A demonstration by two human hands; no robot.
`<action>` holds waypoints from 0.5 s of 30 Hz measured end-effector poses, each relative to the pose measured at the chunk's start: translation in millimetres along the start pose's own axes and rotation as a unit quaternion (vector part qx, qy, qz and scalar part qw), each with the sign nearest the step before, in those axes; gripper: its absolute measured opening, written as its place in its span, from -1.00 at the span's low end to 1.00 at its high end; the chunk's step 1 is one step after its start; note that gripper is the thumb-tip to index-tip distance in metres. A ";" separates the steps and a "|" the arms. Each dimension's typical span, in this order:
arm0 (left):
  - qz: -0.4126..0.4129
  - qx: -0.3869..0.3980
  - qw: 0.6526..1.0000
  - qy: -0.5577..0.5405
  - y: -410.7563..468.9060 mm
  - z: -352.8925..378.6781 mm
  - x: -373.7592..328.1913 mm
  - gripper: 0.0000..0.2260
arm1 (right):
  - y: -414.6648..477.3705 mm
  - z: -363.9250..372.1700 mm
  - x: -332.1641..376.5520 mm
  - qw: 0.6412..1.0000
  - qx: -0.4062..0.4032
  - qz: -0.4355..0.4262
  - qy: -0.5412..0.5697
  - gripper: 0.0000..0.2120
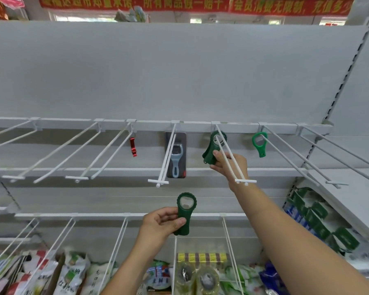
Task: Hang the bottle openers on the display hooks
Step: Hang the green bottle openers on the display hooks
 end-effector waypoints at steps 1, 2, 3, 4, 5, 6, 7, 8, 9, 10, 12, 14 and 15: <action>-0.001 0.001 1.000 -0.001 0.5 0.5 -0.2 -0.76 | 2.4 0.7 -1.4 1.000 0.001 0.003 -0.004 -0.88; -0.002 0.002 1.000 -0.003 0.5 1.8 -0.1 -0.76 | 2.2 1.3 -2.4 1.000 0.006 0.011 -0.012 -0.87; -0.004 0.003 1.000 -0.005 0.3 3.7 0.0 -0.76 | 2.0 2.5 -5.5 0.999 0.017 0.025 -0.021 -0.85; -0.005 0.004 1.000 -0.007 0.0 5.5 0.4 -0.76 | 0.2 3.2 -9.1 0.998 0.029 0.042 -0.028 -0.80; -0.005 0.005 1.000 -0.010 -0.4 7.7 0.5 -0.75 | -3.4 3.0 -13.3 0.997 0.039 0.058 -0.028 -0.75; -0.005 0.005 1.000 -0.013 -0.7 9.6 1.0 -0.75 | -10.7 2.2 -16.8 0.996 0.043 0.076 -0.023 -0.70; -0.006 0.003 1.000 -0.018 -0.7 11.2 1.7 -0.75 | -19.2 -0.4 -21.5 0.995 0.042 0.082 -0.032 -0.64; -0.007 -0.002 1.000 -0.022 0.0 12.6 3.2 -0.74 | -30.6 -5.0 -27.5 0.995 0.042 0.078 -0.055 -0.60; -0.009 -0.007 1.000 -0.027 0.3 14.1 4.9 -0.74 | -43.2 -10.2 -34.8 0.993 0.052 0.064 -0.081 -0.60; -0.009 -0.012 0.999 -0.030 0.8 15.9 6.5 -0.73 | -58.7 -15.6 -42.0 0.992 0.068 0.050 -0.090 -0.62; -0.008 -0.015 0.999 -0.030 0.5 20.3 8.2 -0.73 | -88.5 -23.4 -59.2 0.990 0.104 0.047 -0.083 -0.69; -0.004 -0.003 1.000 -0.024 -1.8 25.8 8.3 -0.72 | -112.5 -29.8 -70.5 0.989 0.118 0.073 -0.052 -0.74; -0.003 0.005 1.000 -0.021 -4.1 28.5 8.2 -0.72 | -121.2 -32.9 -72.4 0.989 0.121 0.081 -0.026 -0.74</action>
Point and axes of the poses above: each hand's wrist, its own y-axis towards the middle knuckle, its own z-axis out of the palm, x = y × z, the point moved 5 cm from there along y, towards the middle knuckle, and after that the axes turned 9 degrees about -x, right-handed, at the moved point
